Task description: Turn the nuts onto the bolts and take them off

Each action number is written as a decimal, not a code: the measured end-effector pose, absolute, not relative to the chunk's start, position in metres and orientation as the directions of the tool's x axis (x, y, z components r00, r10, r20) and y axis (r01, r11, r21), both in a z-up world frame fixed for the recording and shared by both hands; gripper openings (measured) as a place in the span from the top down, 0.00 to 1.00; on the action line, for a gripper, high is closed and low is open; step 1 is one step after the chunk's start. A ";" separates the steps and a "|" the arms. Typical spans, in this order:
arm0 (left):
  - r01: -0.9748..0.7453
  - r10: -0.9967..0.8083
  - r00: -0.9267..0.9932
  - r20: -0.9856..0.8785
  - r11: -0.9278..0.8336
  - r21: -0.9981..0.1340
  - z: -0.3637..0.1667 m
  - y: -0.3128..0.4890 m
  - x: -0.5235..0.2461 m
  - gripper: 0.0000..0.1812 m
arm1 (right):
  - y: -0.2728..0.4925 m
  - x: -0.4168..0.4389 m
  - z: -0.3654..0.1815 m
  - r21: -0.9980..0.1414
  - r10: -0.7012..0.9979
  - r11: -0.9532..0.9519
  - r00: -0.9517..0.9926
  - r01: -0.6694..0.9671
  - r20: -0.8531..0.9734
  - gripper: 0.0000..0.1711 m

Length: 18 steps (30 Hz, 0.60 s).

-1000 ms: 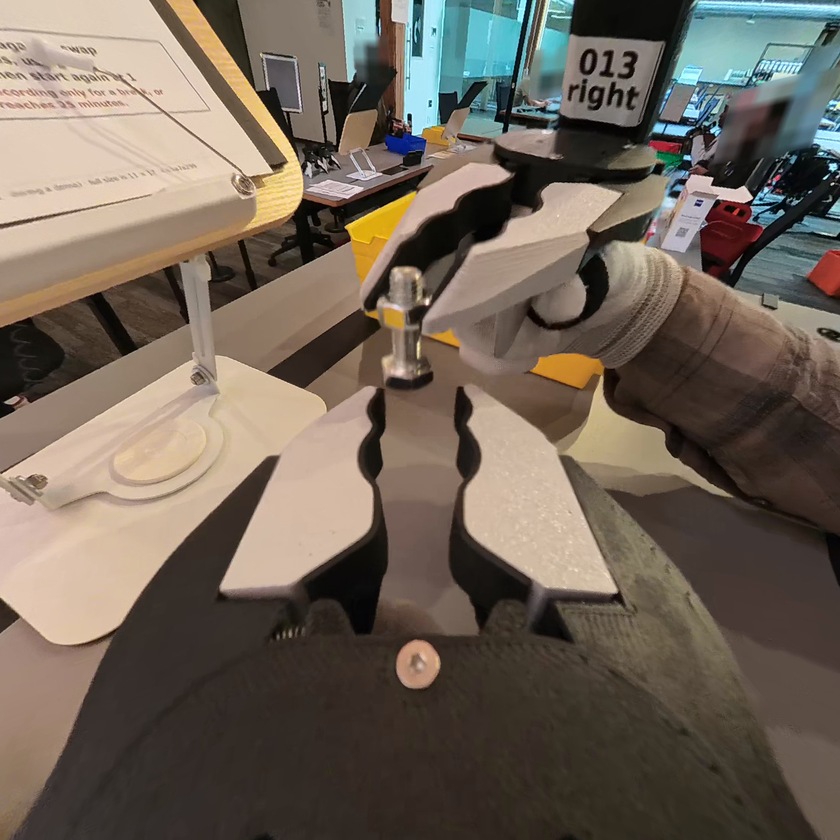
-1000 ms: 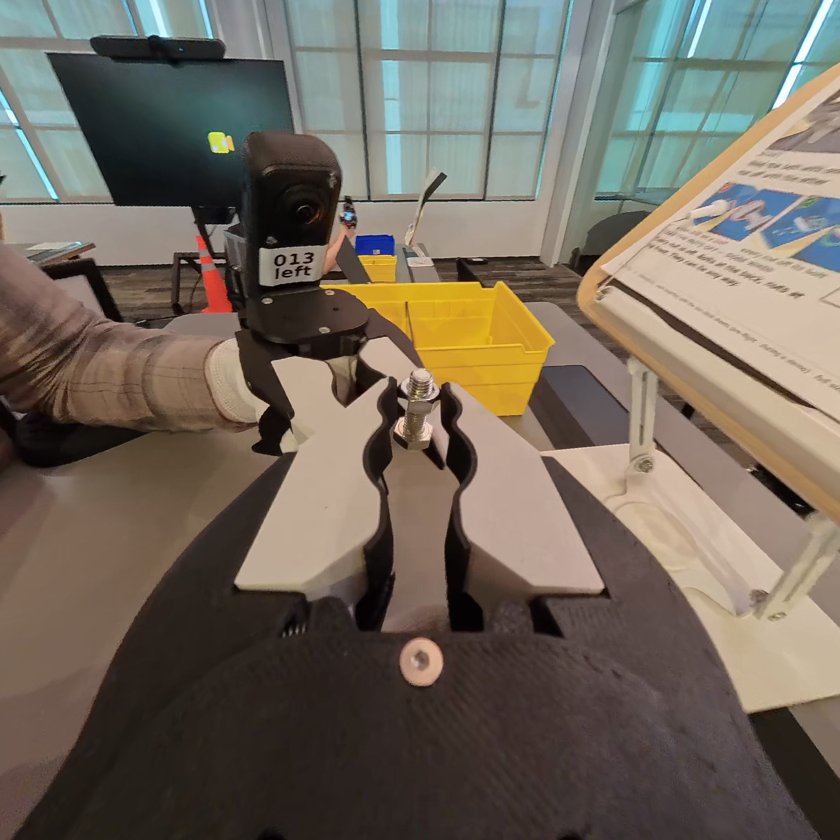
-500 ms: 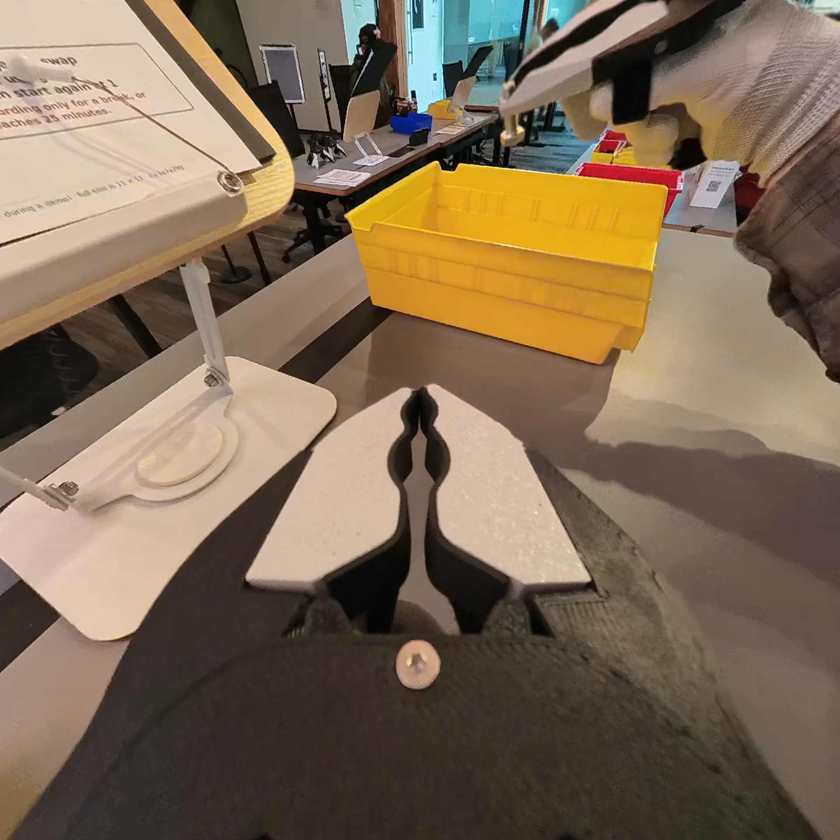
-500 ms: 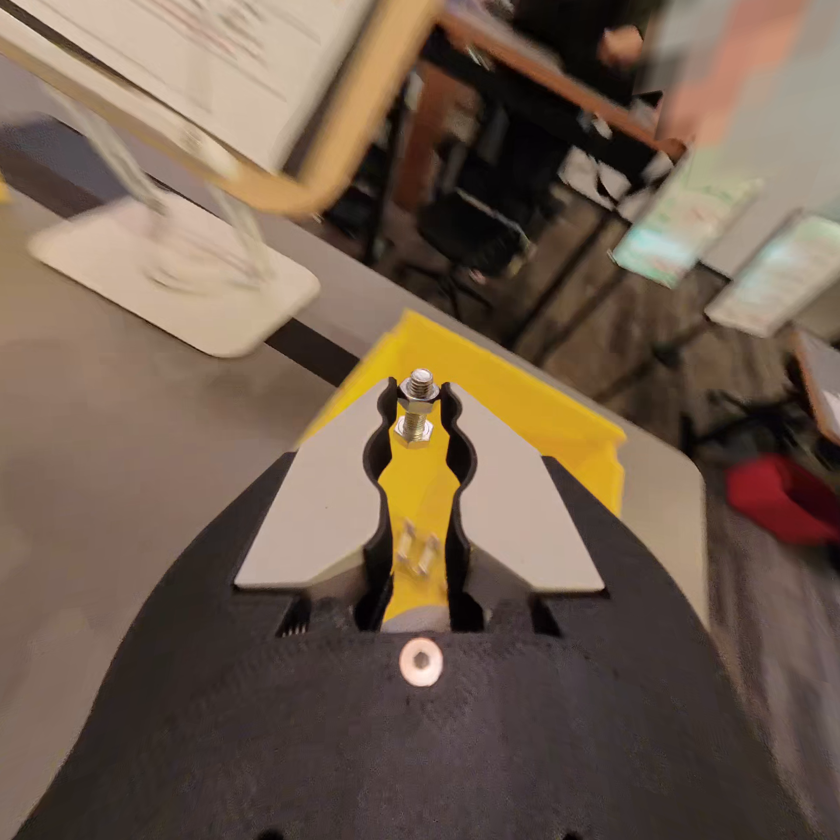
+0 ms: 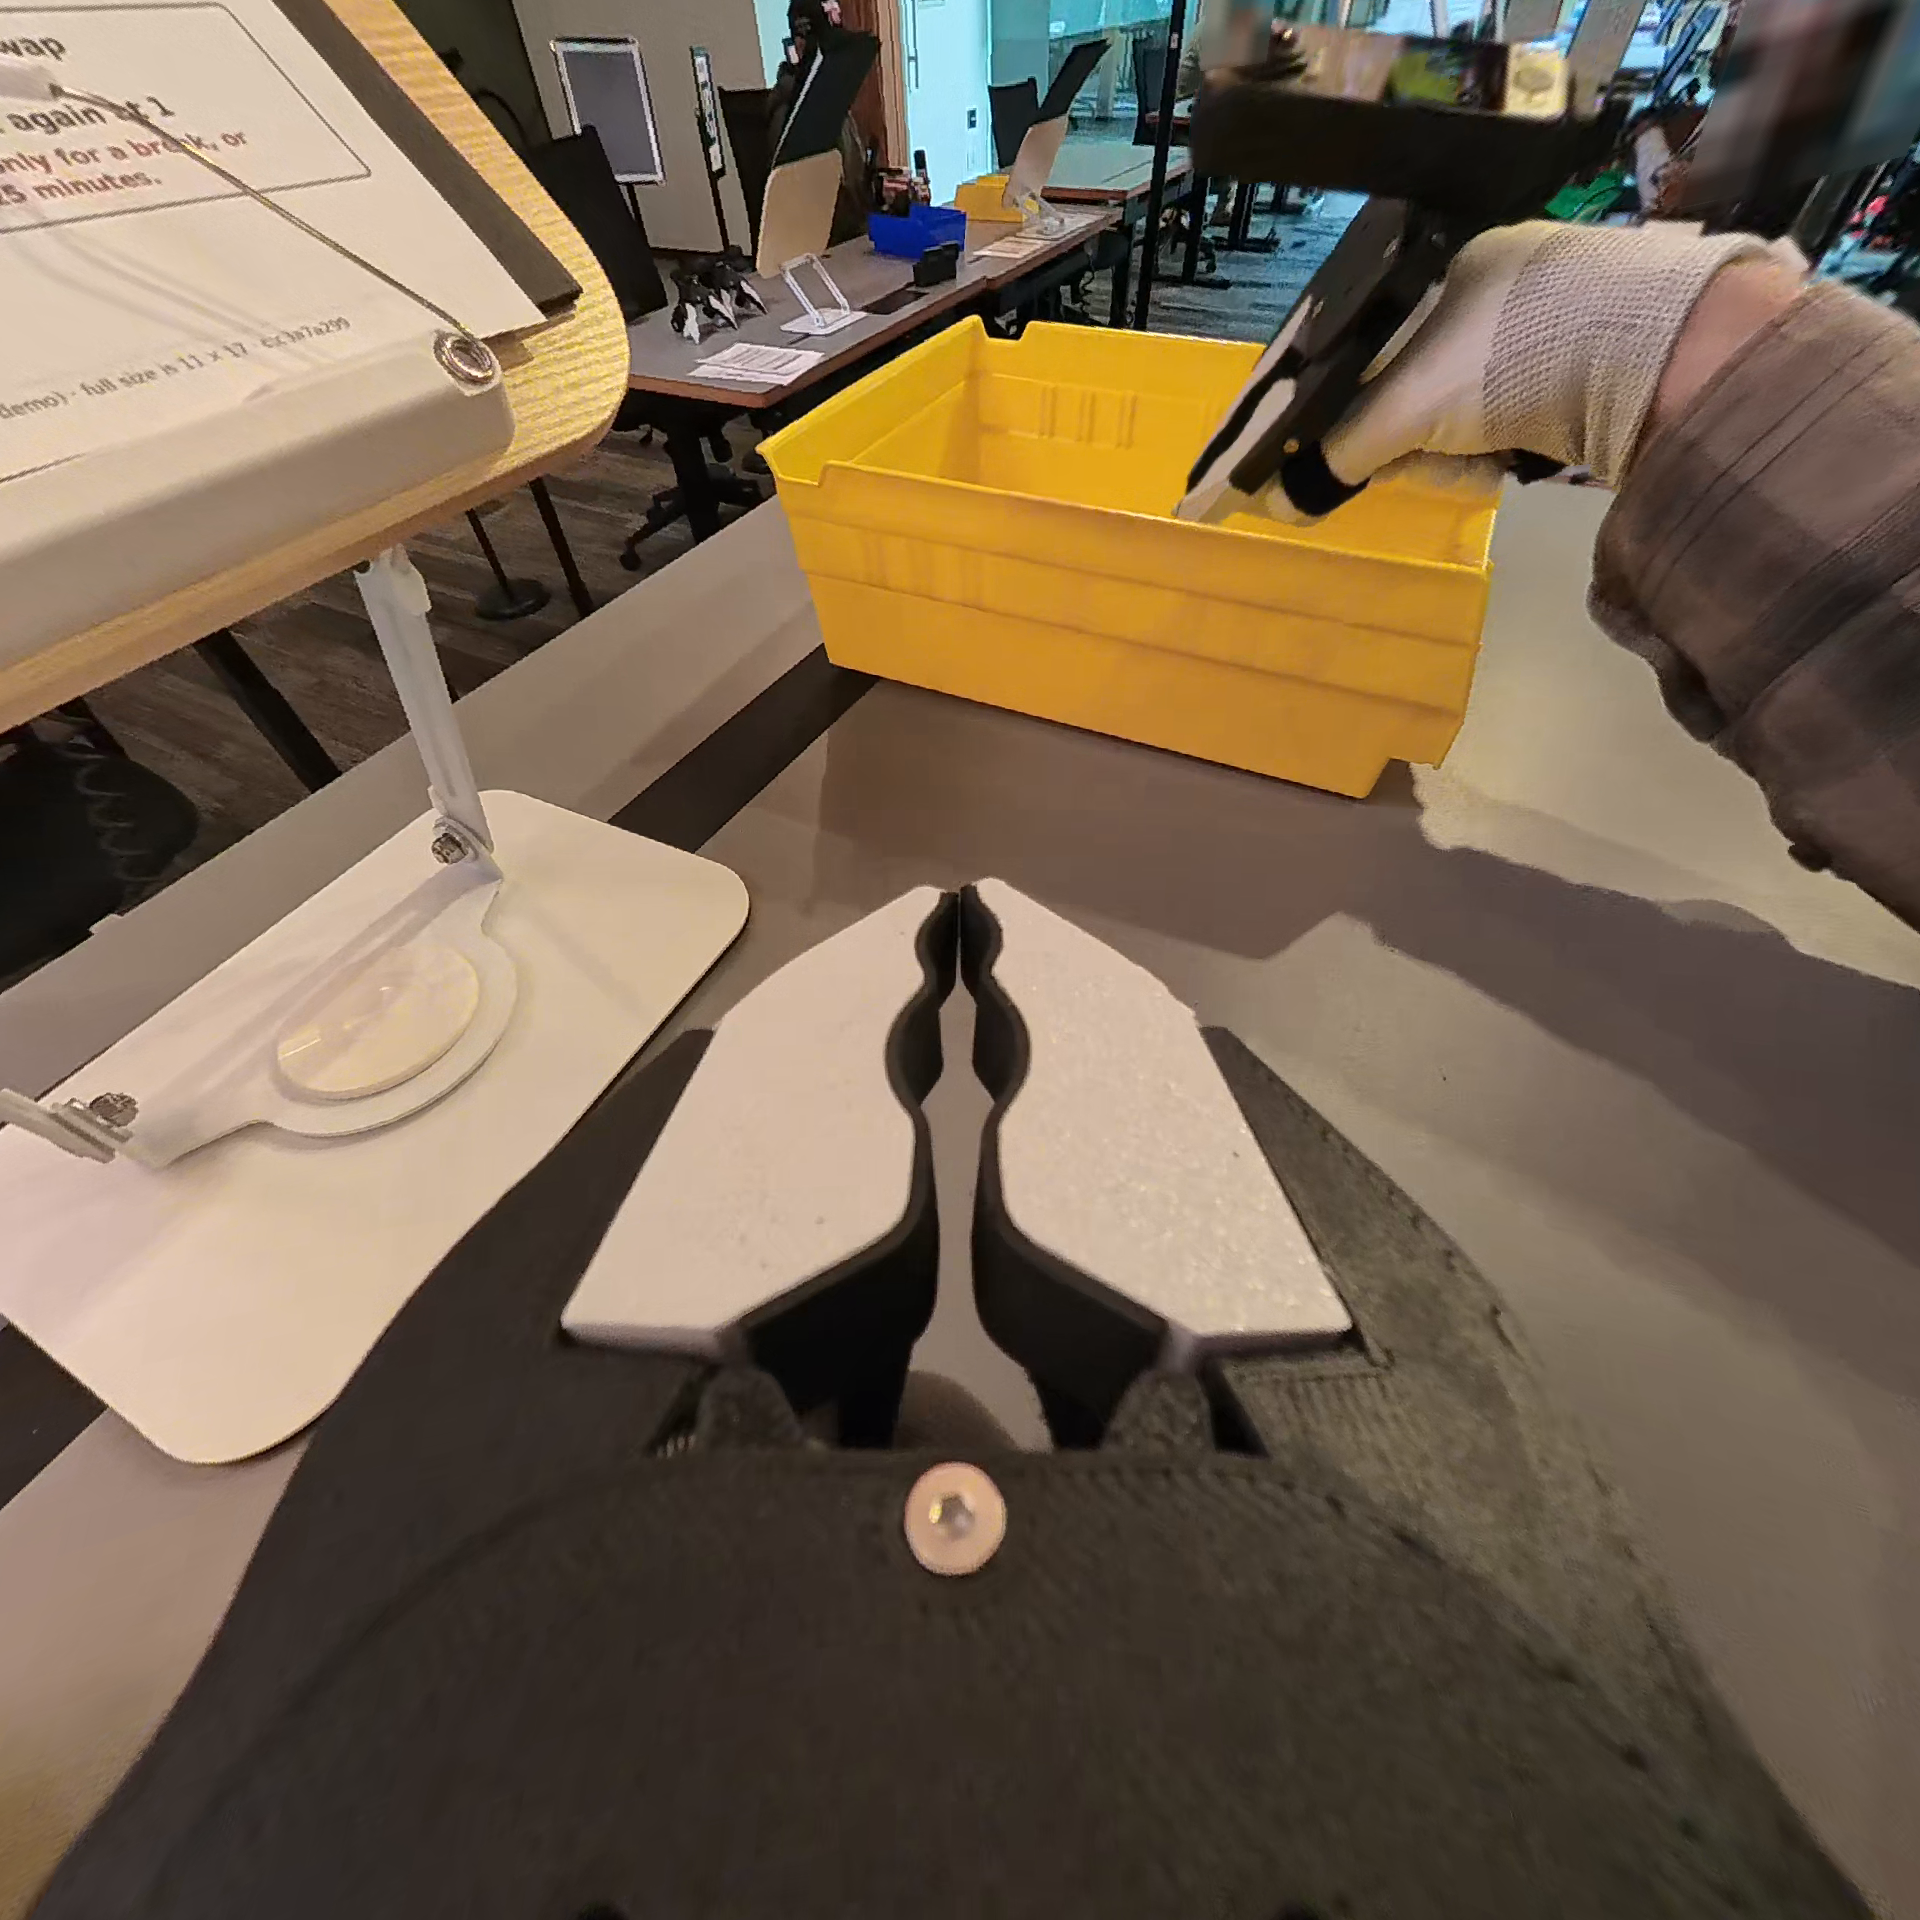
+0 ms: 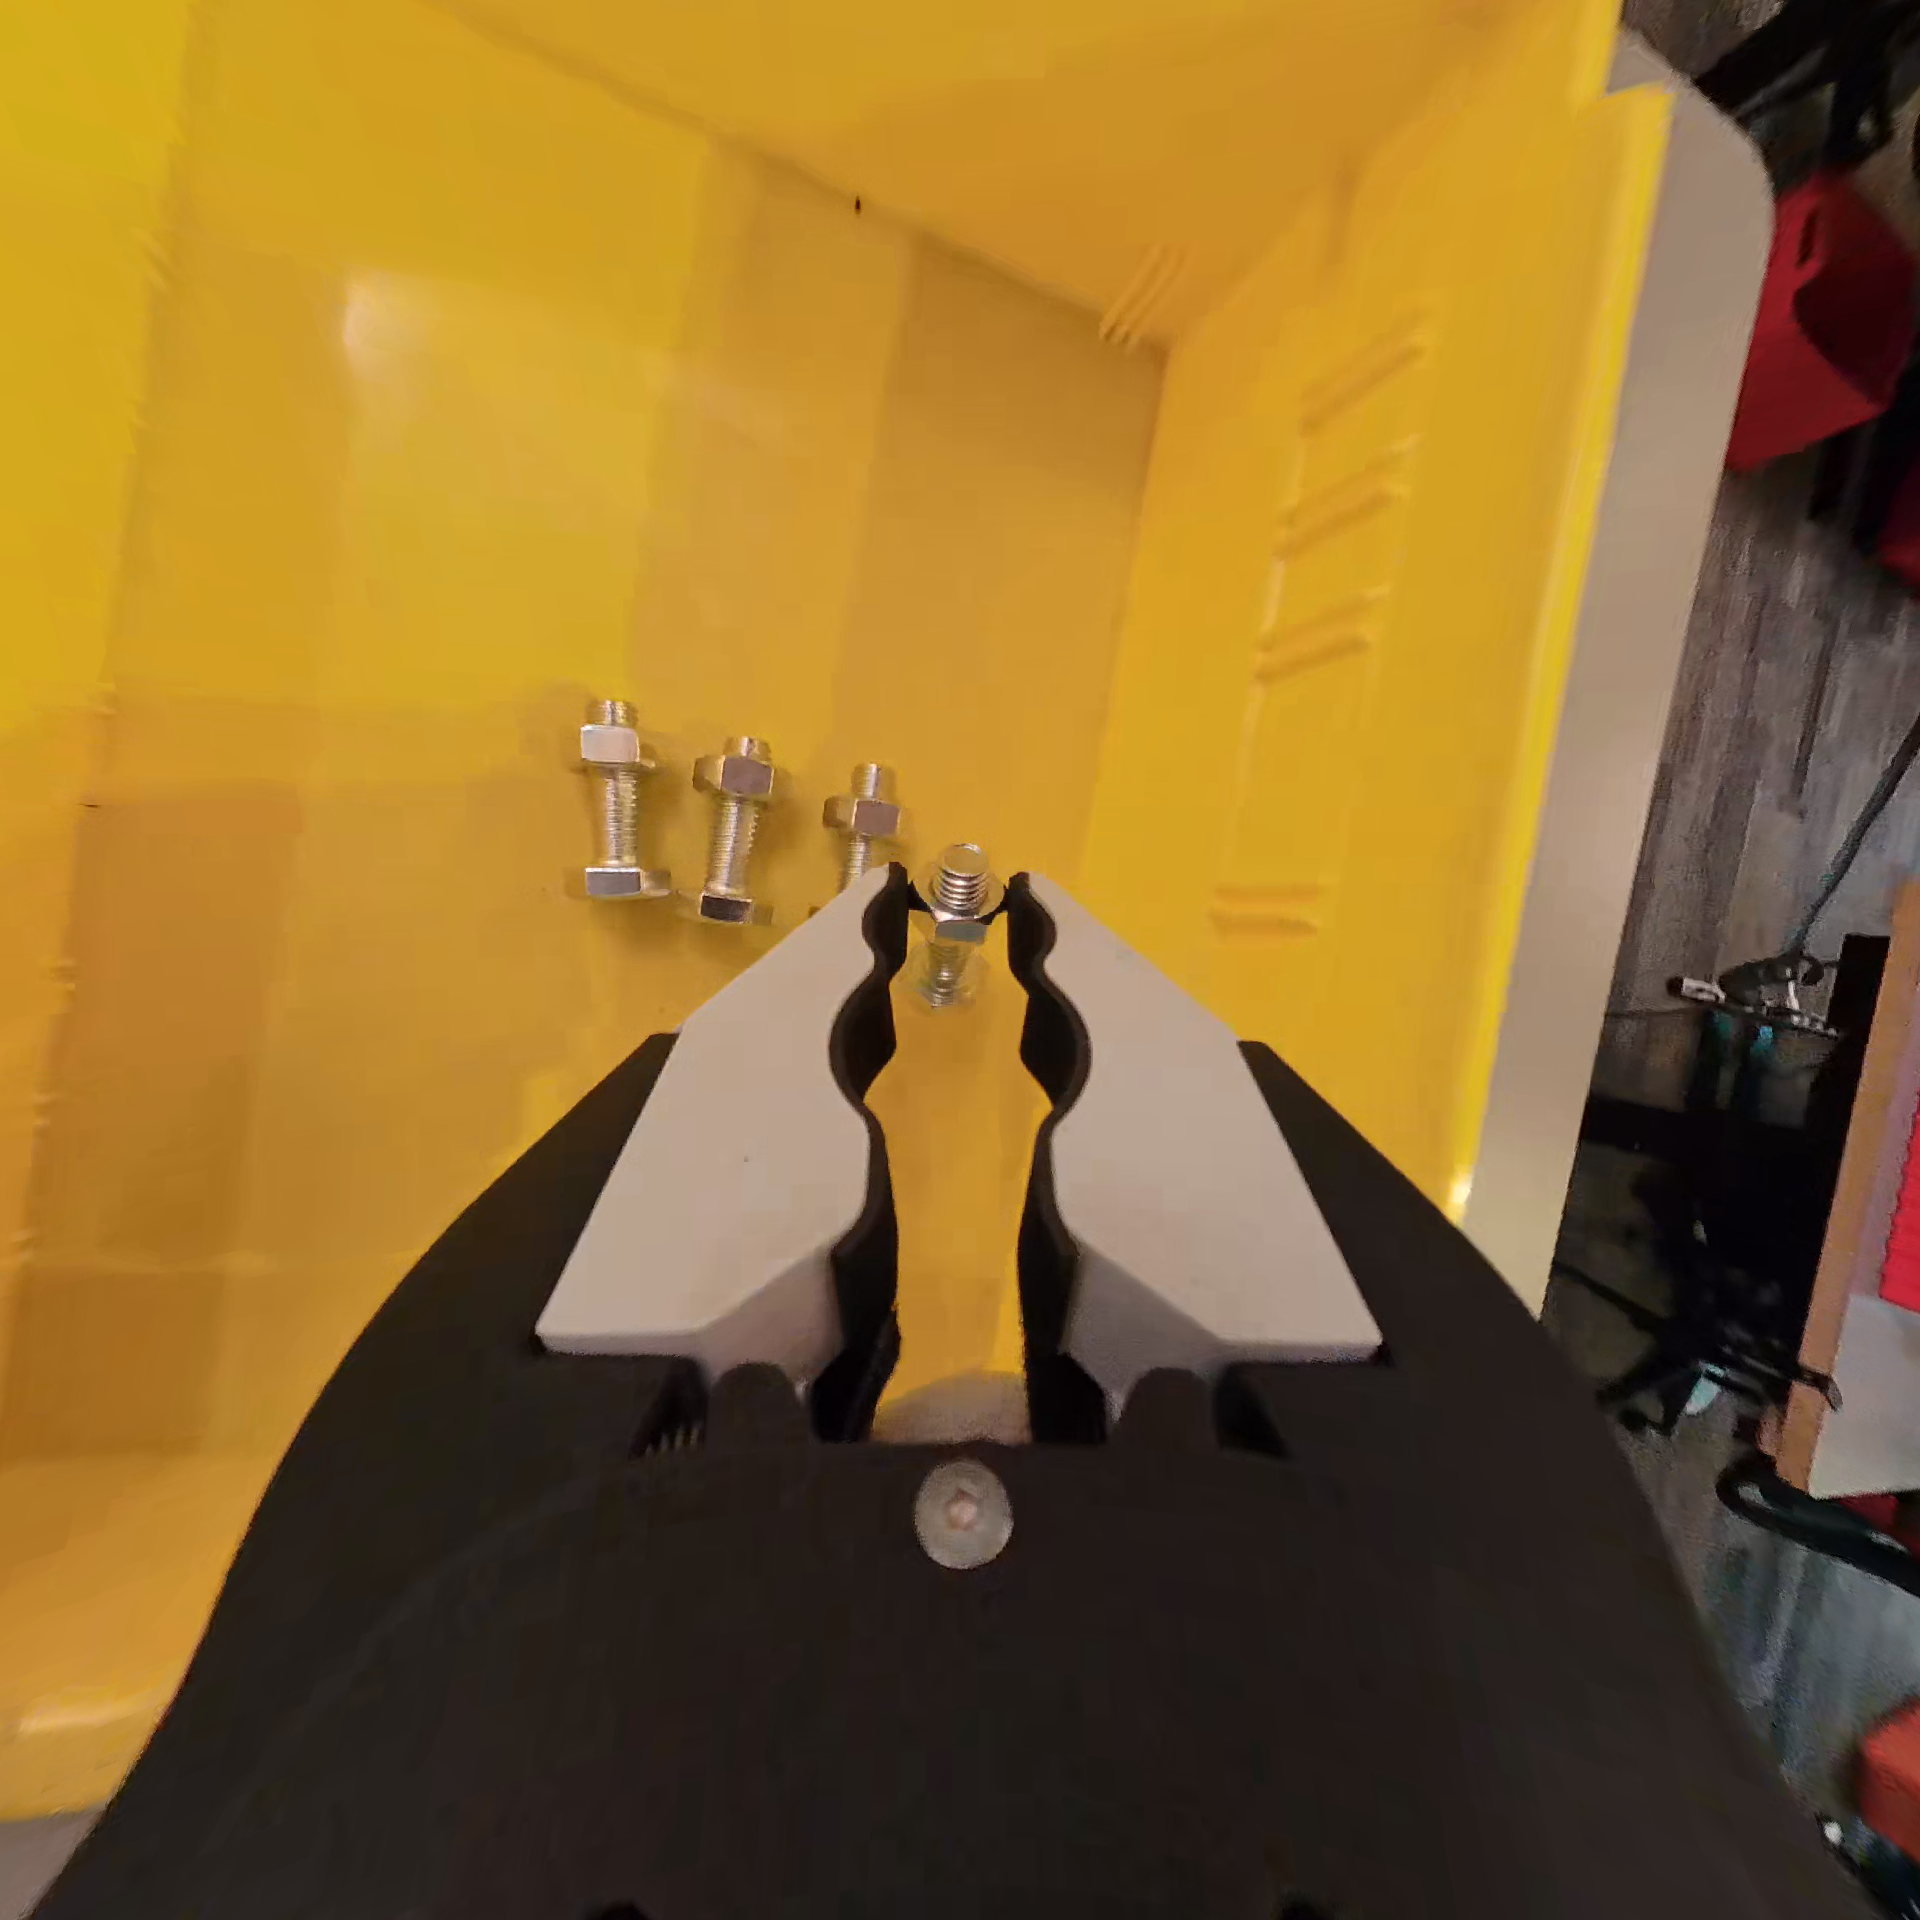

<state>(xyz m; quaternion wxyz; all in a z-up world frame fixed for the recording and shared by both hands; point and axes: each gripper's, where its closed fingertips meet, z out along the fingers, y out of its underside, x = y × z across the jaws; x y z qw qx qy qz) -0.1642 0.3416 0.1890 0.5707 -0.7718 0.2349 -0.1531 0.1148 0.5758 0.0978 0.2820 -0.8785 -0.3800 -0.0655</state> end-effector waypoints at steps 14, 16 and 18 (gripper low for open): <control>-0.194 -0.543 0.839 -0.034 -0.242 -0.951 0.188 0.341 -0.162 1.00 | 0.591 0.114 0.081 -0.464 0.576 -0.581 0.741 0.668 0.345 0.85; -0.193 -0.542 0.840 -0.033 -0.241 -0.951 0.189 0.341 -0.162 1.00 | 0.592 0.109 0.096 -0.523 0.573 -0.555 0.753 0.647 0.324 0.86; -0.189 -0.539 0.841 -0.032 -0.238 -0.953 0.190 0.341 -0.163 1.00 | 0.593 0.108 0.116 -0.575 0.554 -0.528 0.767 0.625 0.325 0.87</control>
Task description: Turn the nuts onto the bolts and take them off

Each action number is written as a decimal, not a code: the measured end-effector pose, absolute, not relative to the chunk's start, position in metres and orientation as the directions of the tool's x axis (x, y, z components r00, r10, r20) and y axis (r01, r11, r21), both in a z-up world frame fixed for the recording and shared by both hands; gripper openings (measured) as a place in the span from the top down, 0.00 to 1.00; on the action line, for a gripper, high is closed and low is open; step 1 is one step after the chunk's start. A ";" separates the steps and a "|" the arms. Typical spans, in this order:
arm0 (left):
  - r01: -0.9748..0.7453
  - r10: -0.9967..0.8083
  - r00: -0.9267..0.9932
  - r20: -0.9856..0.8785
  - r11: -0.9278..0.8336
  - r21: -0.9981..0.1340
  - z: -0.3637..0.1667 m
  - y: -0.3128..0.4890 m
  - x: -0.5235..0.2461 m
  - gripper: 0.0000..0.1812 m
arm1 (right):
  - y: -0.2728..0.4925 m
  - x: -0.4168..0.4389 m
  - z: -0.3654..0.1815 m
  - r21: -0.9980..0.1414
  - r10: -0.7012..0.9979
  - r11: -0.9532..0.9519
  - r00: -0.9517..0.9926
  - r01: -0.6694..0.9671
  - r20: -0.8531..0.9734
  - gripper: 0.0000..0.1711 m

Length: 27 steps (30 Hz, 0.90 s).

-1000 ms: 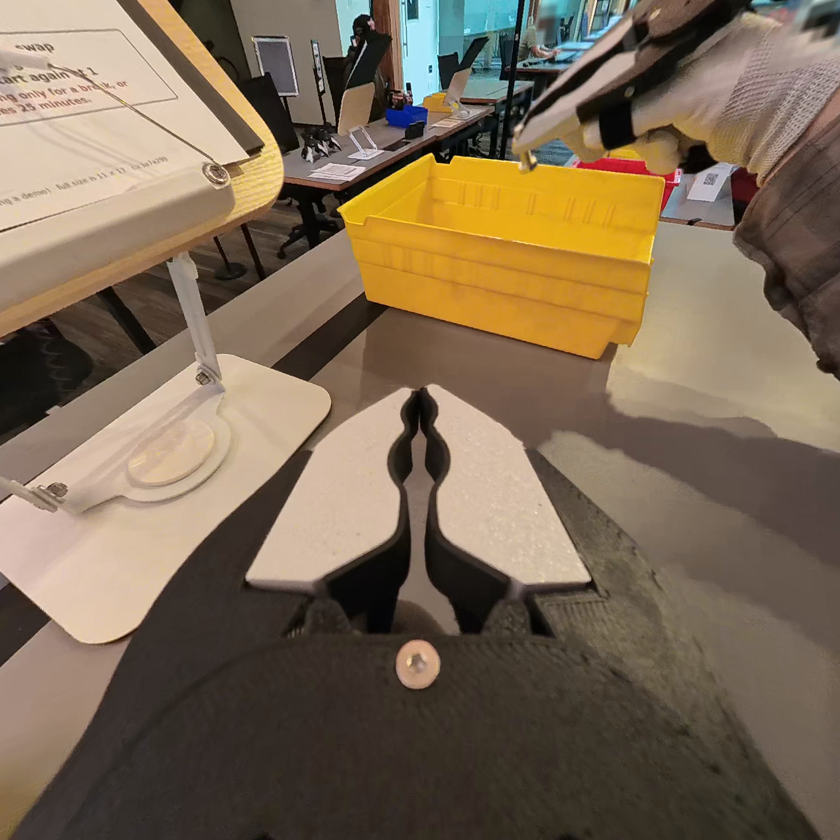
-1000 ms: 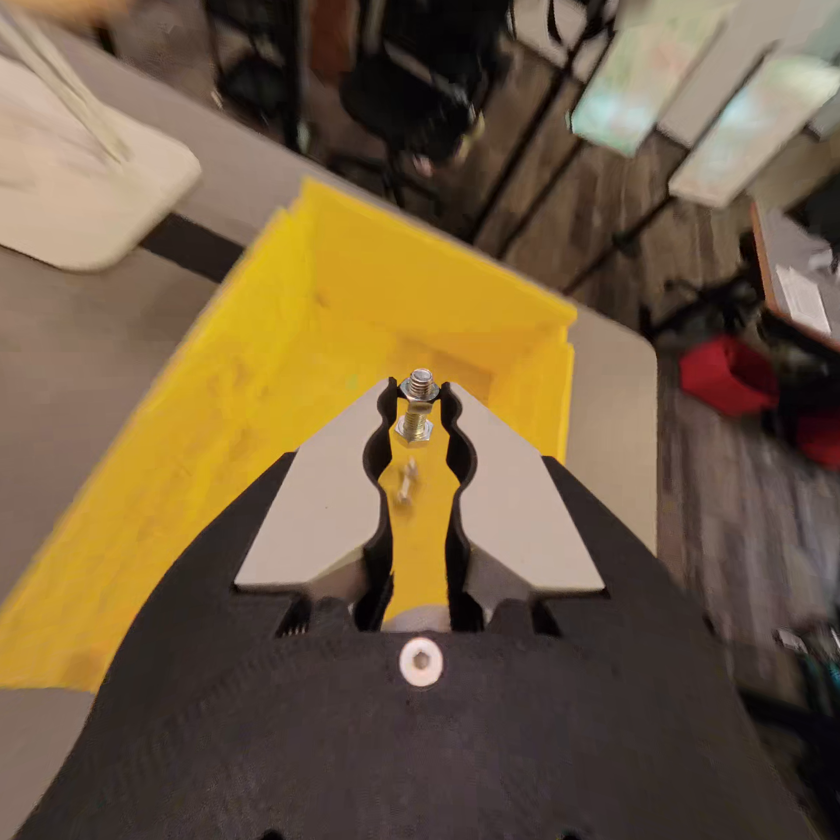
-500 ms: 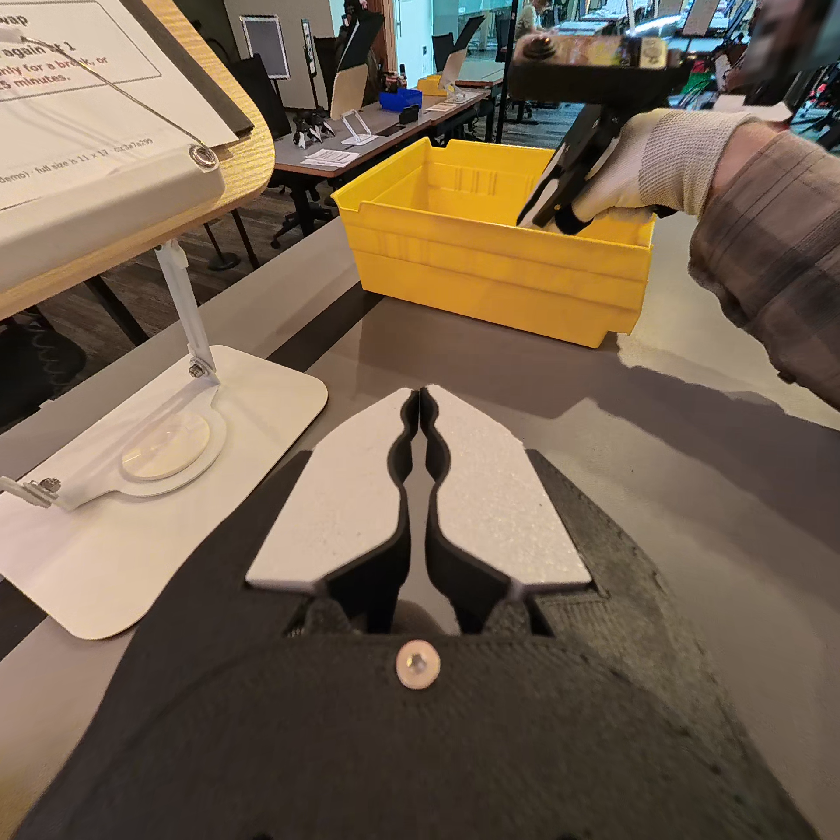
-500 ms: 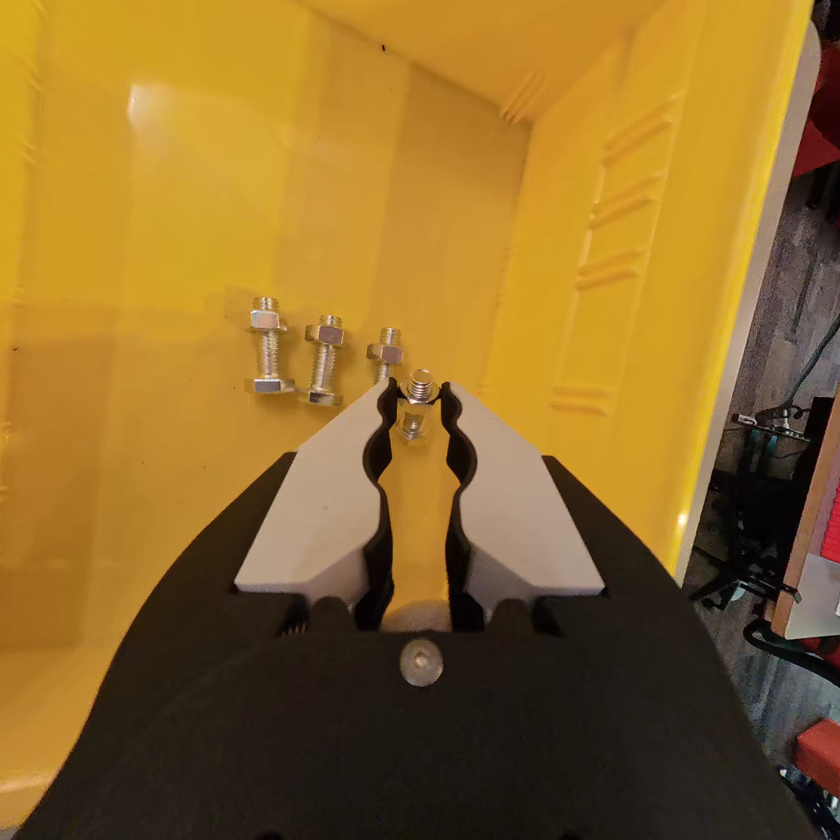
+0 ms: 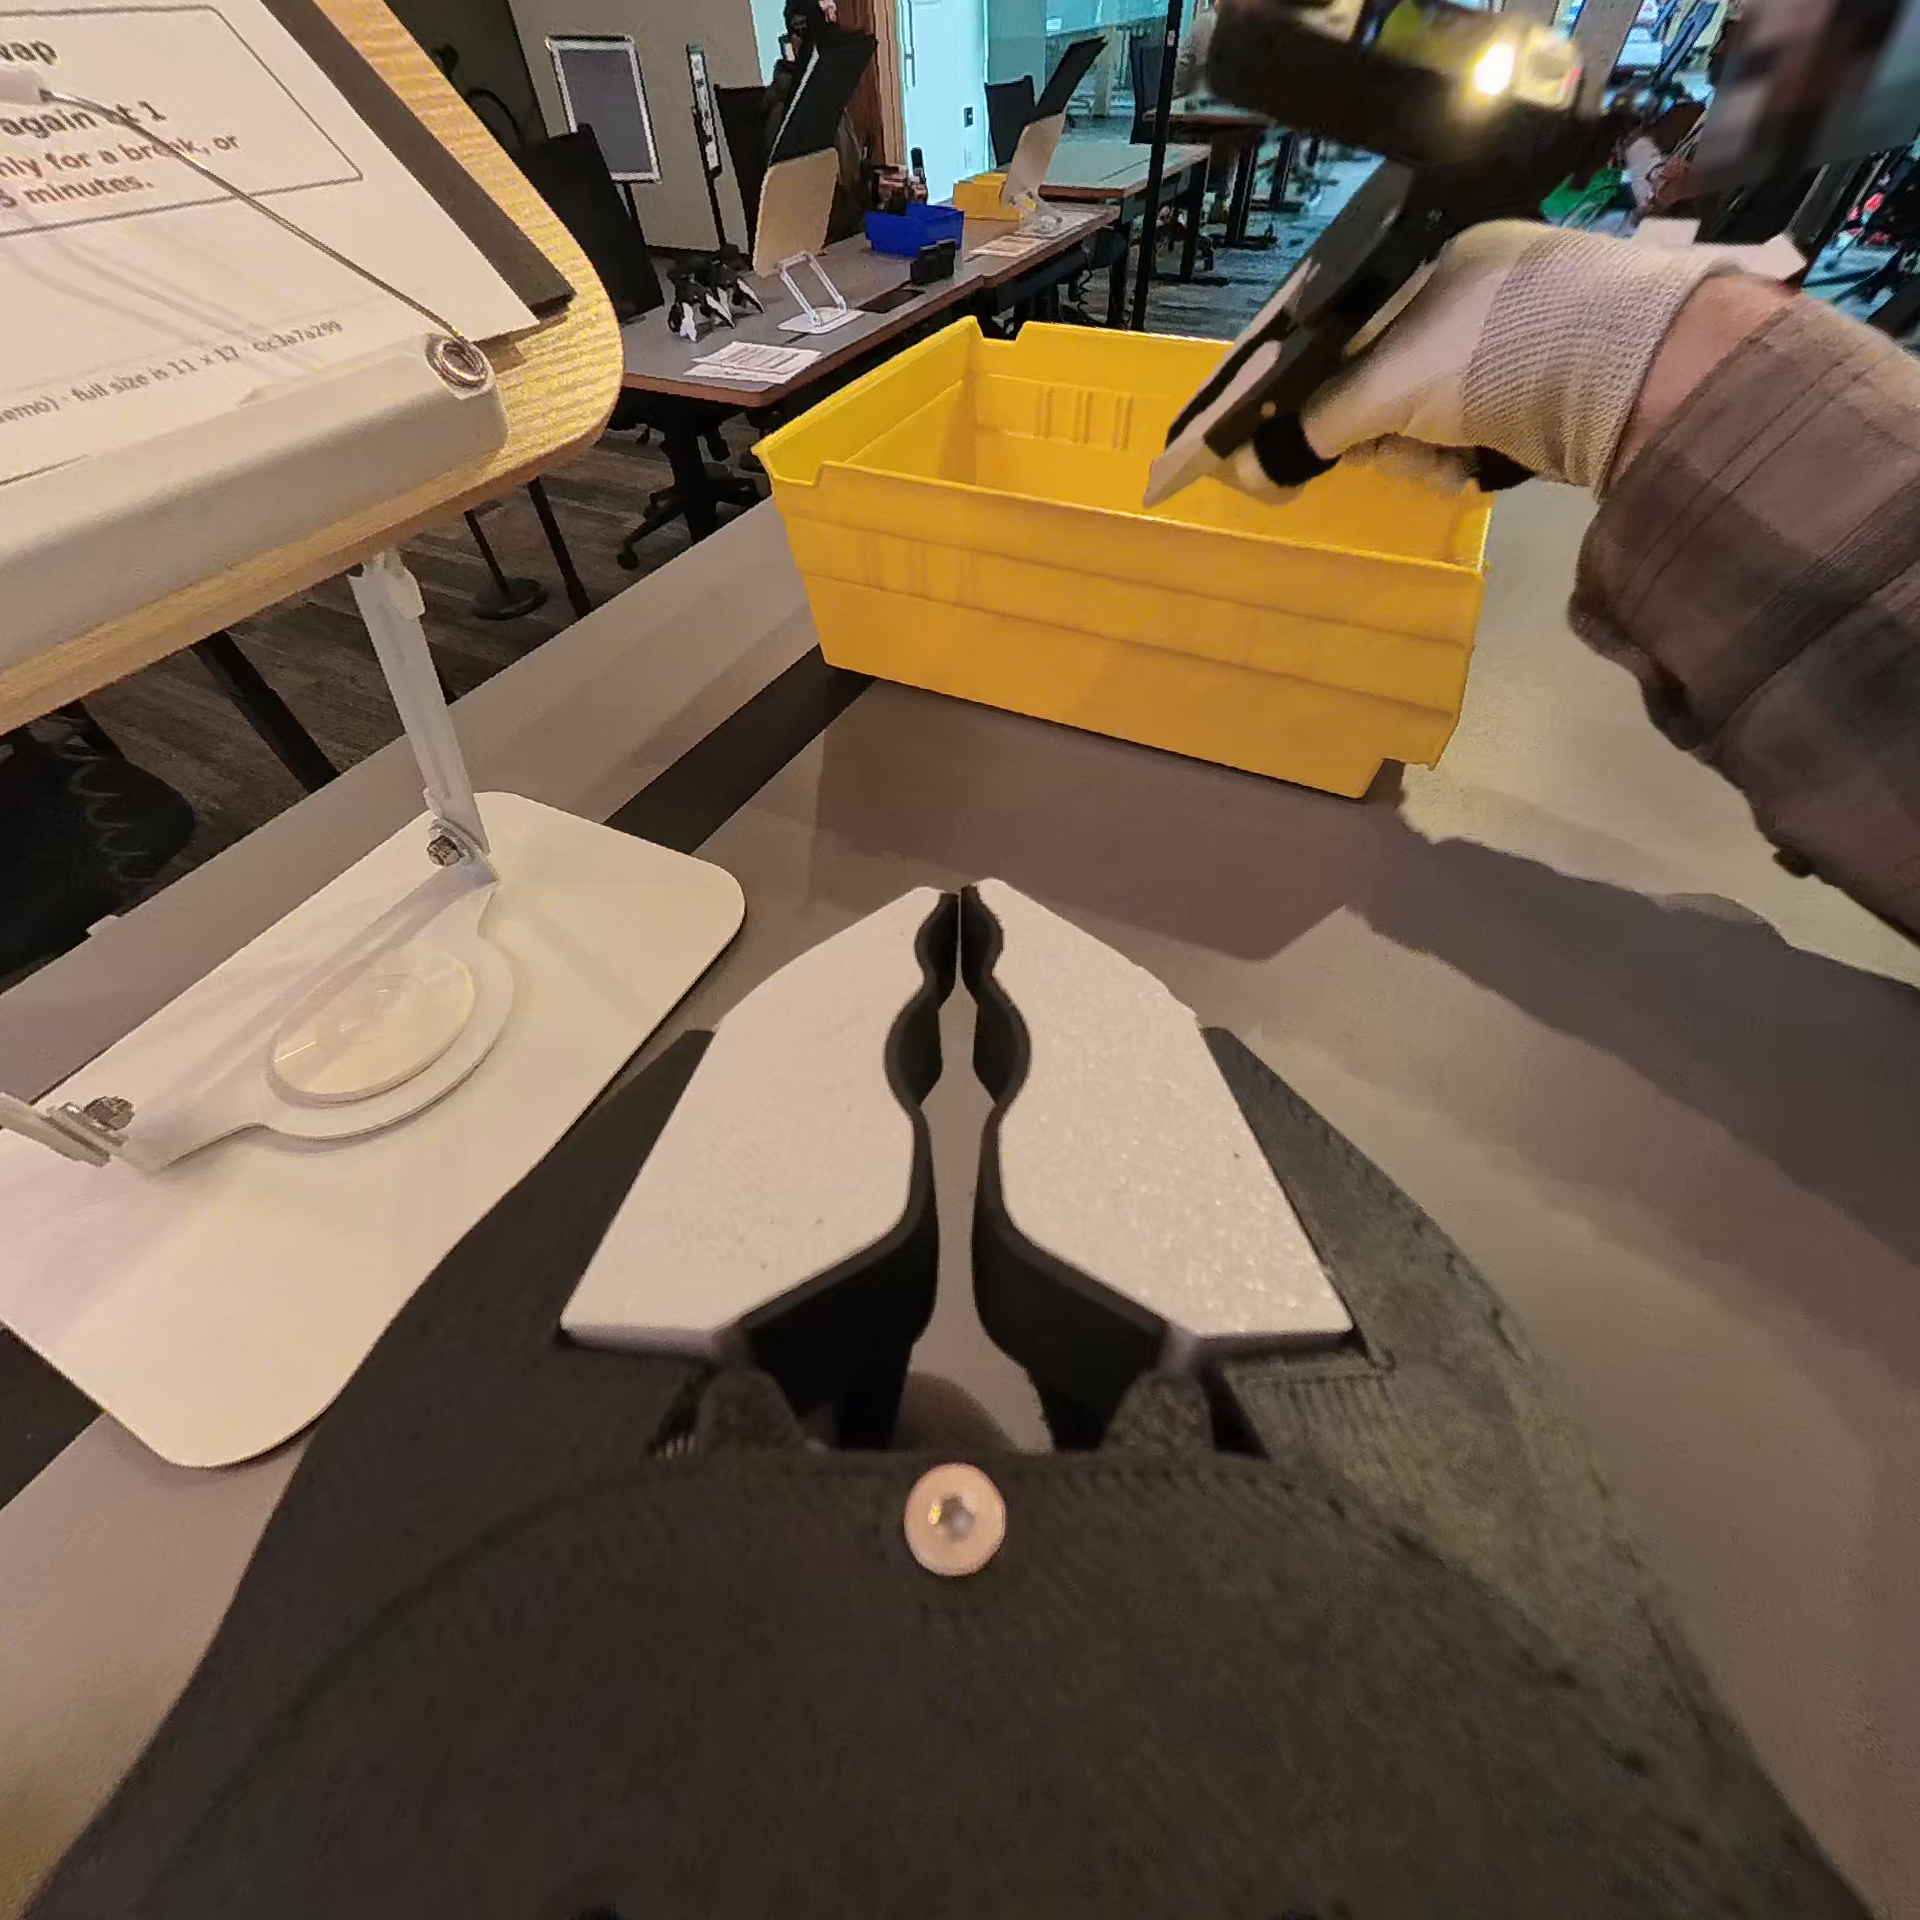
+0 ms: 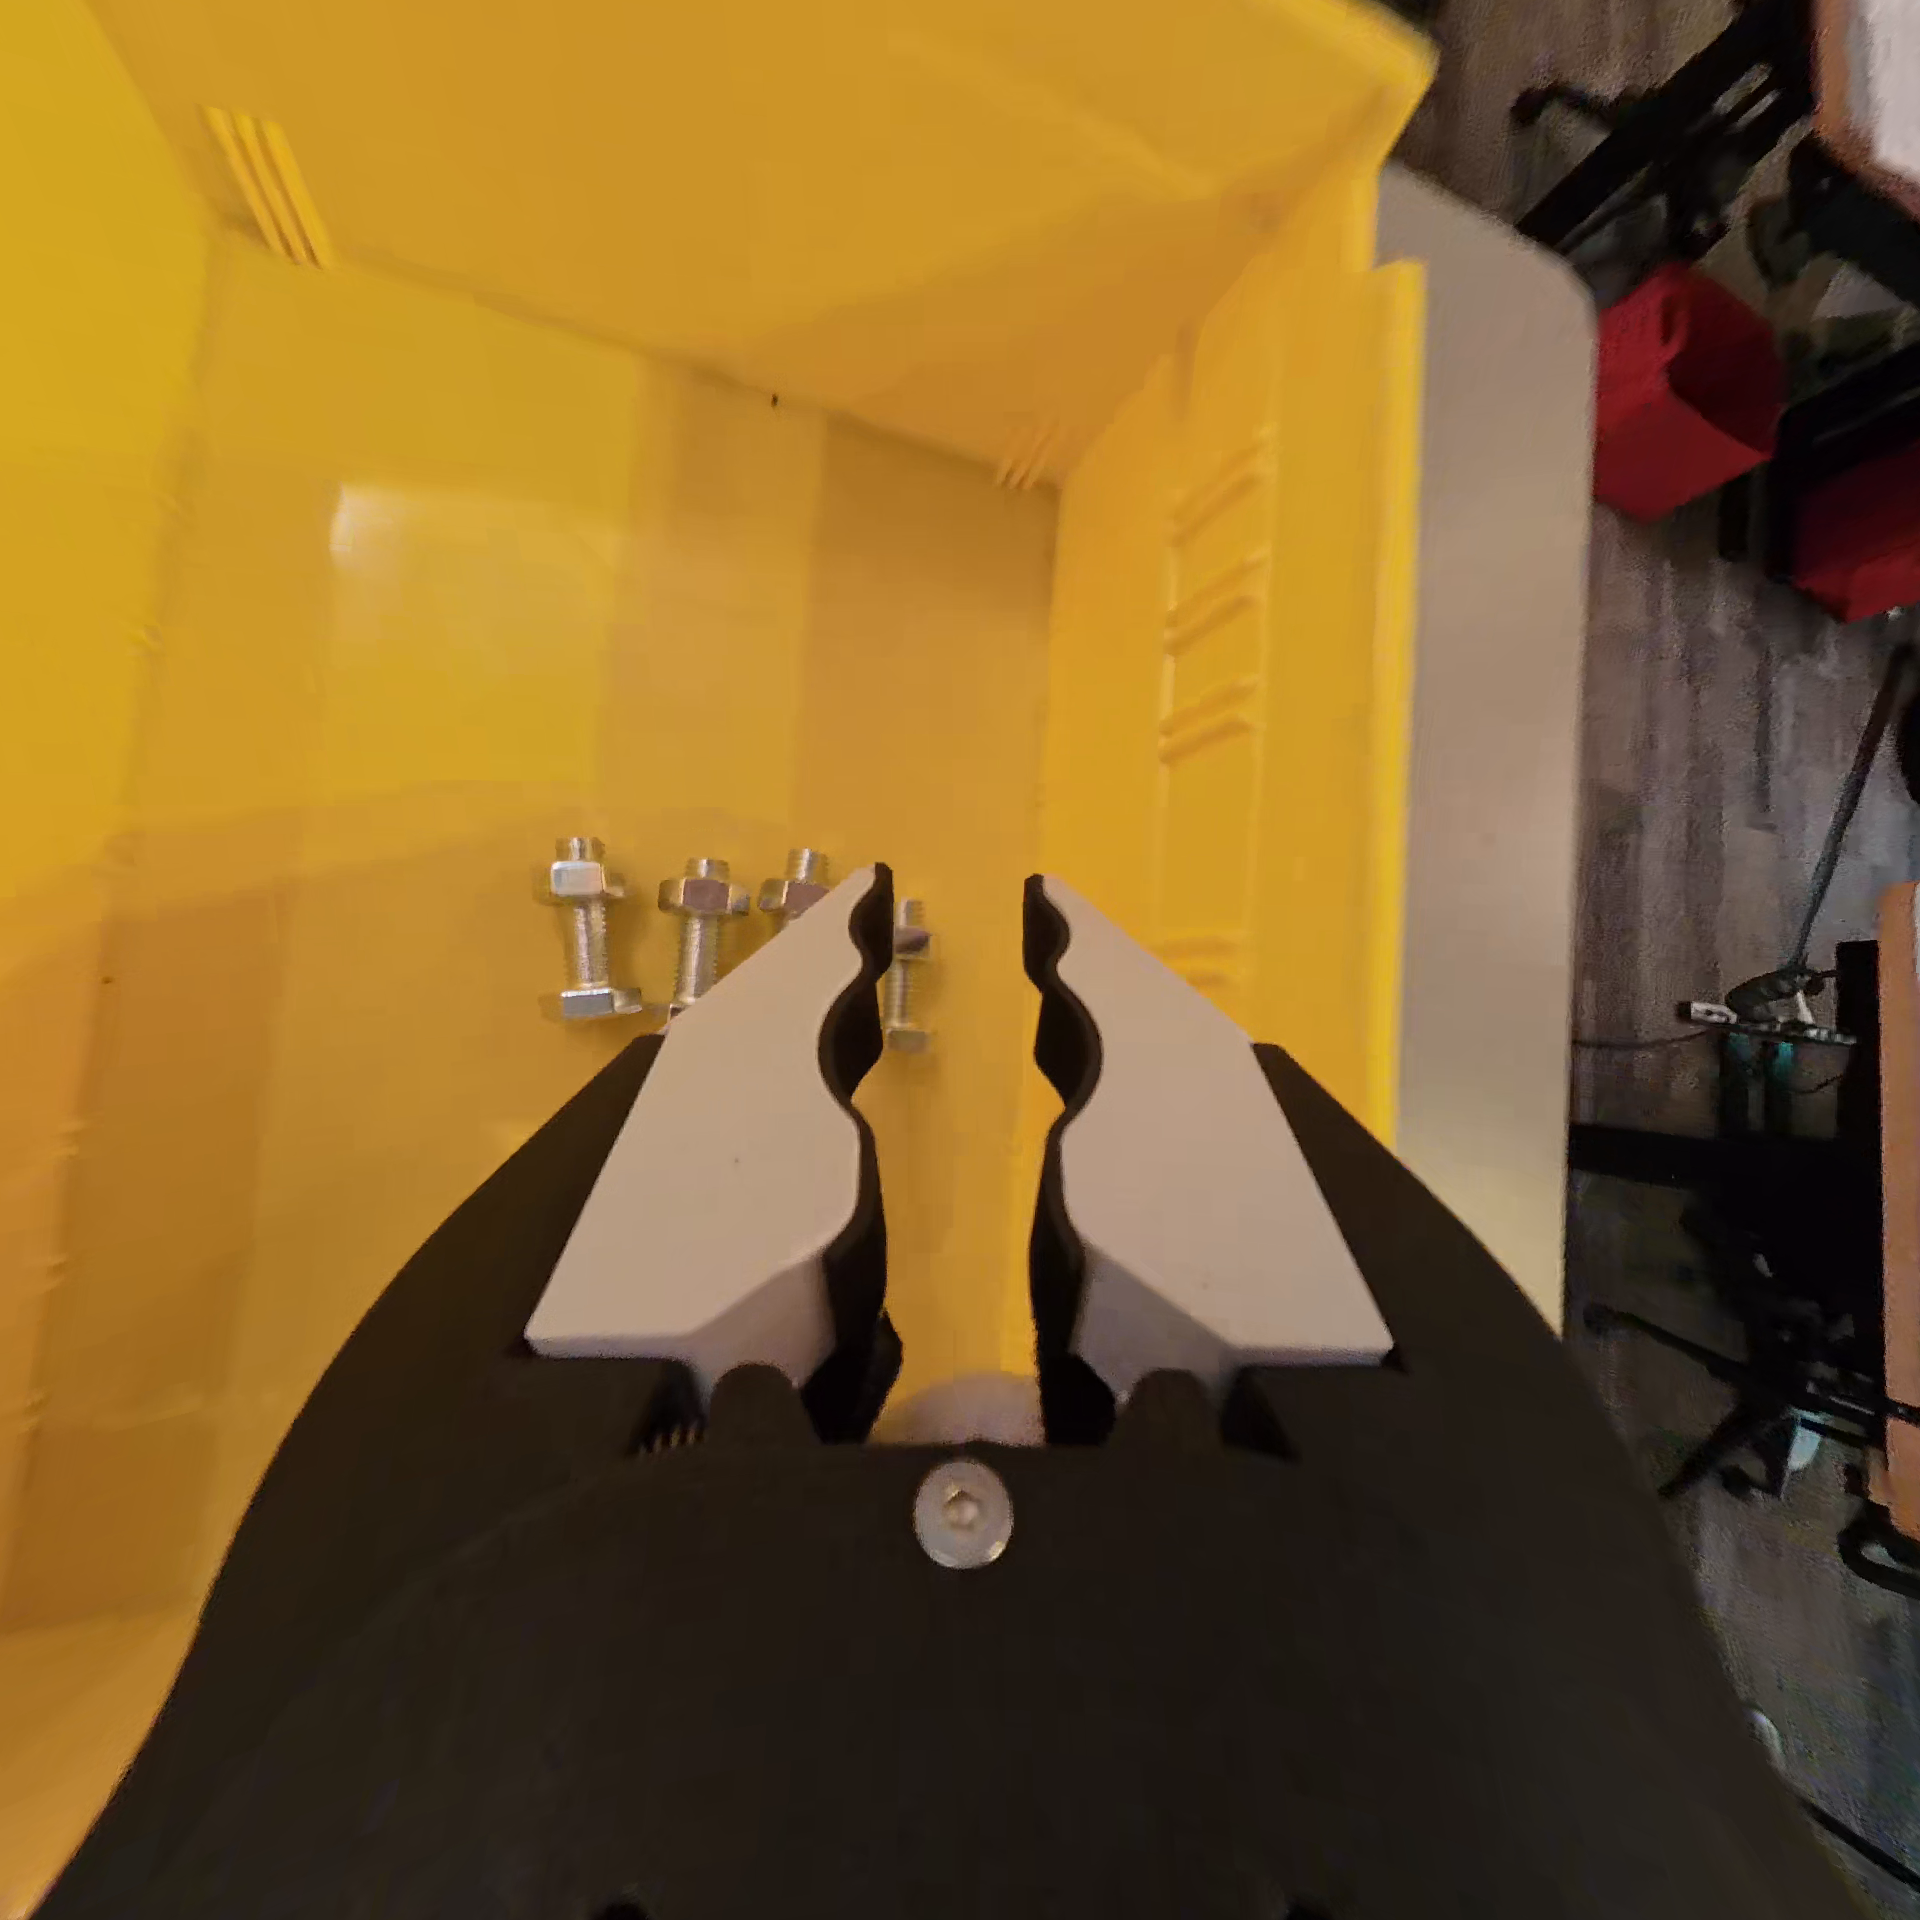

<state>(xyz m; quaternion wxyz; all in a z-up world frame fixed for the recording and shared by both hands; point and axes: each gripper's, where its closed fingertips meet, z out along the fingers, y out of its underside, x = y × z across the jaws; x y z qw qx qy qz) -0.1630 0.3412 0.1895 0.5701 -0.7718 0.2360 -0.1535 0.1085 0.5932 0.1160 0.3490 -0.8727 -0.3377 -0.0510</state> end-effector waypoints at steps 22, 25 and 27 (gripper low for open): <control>-0.203 -0.407 0.897 -0.170 -0.037 -0.979 0.281 0.324 -0.160 0.83 | 0.499 -0.030 0.340 -0.836 0.593 0.125 0.636 0.534 0.495 0.84; -0.251 -0.336 0.915 -0.225 -0.033 -0.968 0.304 0.313 -0.184 0.79 | 0.485 -0.031 0.354 -0.803 0.598 0.172 0.587 0.571 0.545 0.82; -0.296 -0.242 0.929 -0.280 -0.030 -0.955 0.322 0.298 -0.216 0.78 | 0.479 -0.020 0.360 -0.790 0.596 0.182 0.573 0.585 0.562 0.81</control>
